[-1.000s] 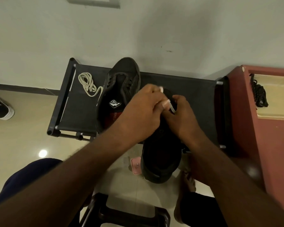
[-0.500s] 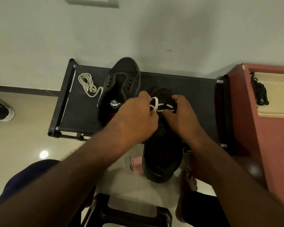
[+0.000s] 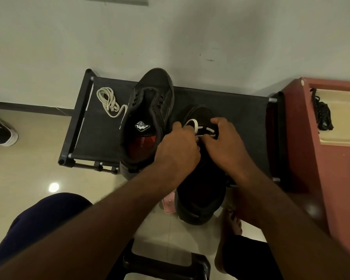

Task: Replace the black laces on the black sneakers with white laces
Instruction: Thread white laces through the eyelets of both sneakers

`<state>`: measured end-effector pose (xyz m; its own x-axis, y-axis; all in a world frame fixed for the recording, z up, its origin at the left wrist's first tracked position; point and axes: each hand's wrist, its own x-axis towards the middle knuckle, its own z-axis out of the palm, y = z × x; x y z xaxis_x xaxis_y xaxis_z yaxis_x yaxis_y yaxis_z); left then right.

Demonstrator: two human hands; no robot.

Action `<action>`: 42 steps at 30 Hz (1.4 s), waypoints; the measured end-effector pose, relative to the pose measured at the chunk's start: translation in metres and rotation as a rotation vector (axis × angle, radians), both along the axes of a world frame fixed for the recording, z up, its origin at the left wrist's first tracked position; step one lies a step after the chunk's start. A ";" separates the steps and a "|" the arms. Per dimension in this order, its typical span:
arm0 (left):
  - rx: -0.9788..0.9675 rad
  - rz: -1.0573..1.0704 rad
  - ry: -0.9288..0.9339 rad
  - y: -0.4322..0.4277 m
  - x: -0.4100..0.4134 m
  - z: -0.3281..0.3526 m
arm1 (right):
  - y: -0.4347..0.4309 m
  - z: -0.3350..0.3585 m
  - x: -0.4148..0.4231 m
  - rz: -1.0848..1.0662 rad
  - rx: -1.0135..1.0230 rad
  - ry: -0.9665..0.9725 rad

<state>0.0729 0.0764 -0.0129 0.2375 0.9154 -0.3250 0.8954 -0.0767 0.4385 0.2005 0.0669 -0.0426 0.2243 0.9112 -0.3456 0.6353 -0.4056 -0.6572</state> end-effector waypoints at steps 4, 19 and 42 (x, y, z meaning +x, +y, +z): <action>-0.107 0.107 -0.149 0.012 -0.005 0.005 | 0.001 -0.002 0.002 0.005 0.010 -0.013; 0.038 0.025 -0.356 0.018 -0.026 0.039 | 0.003 0.004 -0.009 0.195 0.070 0.065; -0.431 0.707 -1.619 0.036 -0.026 0.053 | -0.003 0.049 -0.015 0.080 0.166 0.777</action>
<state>0.0470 0.1122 0.0401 0.1717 0.8964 -0.4086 -0.5769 0.4276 0.6959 0.1859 0.0639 0.0068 -0.0937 0.9675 -0.2348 -0.0066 -0.2364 -0.9716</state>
